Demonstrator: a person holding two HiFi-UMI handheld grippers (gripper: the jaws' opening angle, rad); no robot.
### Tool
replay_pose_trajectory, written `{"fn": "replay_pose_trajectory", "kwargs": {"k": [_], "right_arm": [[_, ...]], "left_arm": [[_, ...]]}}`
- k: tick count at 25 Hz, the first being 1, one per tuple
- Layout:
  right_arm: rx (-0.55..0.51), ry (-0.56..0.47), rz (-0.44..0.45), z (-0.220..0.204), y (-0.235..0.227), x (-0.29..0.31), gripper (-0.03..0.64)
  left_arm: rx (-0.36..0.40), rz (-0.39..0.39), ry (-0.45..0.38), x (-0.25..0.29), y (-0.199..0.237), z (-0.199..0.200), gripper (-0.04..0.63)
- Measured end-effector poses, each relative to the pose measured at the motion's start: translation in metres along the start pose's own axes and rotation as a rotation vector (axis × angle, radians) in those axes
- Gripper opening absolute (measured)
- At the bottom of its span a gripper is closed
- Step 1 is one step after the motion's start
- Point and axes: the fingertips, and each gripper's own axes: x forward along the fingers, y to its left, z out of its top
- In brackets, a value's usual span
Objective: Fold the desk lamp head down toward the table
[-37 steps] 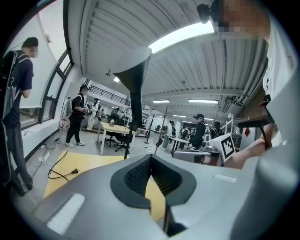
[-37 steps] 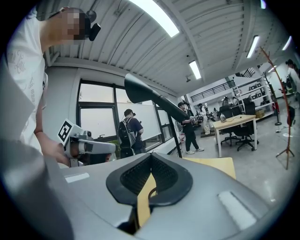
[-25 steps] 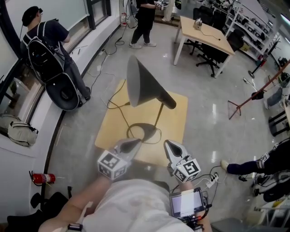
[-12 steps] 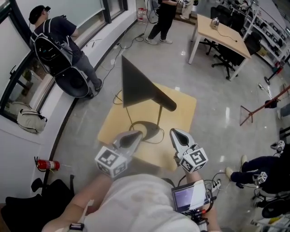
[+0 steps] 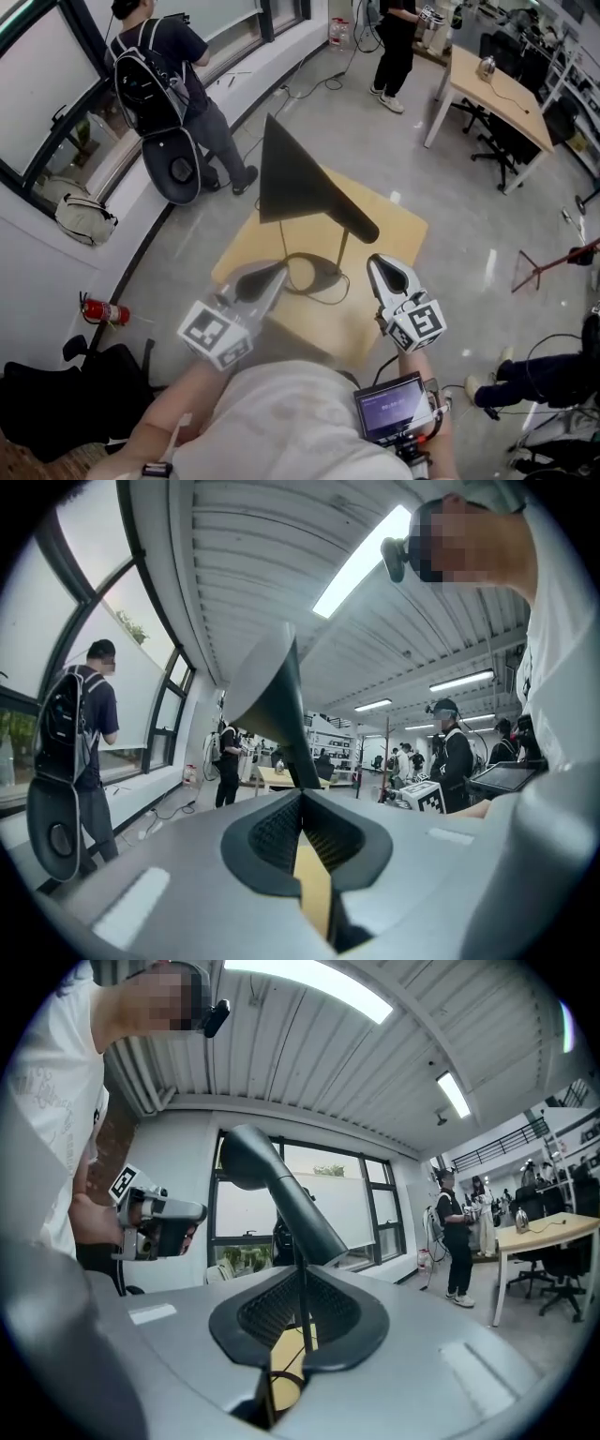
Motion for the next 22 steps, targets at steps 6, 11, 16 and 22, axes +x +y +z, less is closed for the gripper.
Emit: {"fn": "replay_pose_trajectory", "kwargs": {"k": [6, 11, 16, 22], "right_arm": [[-0.047, -0.021, 0.045, 0.015, -0.01, 0.006, 0.103], [-0.121, -0.013, 0.074, 0.019, -0.018, 0.013, 0.157], [-0.161, 0.005, 0.109, 0.024, -0.018, 0.024, 0.185], [-0.228, 0.036, 0.176, 0.026, -0.012, 0.034, 0.239]], "left_arm": [[-0.012, 0.065, -0.04, -0.012, 0.01, 0.04, 0.002], [0.033, 0.119, -0.05, -0.019, 0.015, 0.066, 0.021], [0.095, 0.152, -0.044, -0.023, 0.016, 0.088, 0.06], [0.184, 0.175, -0.066, -0.024, 0.015, 0.12, 0.081]]}}
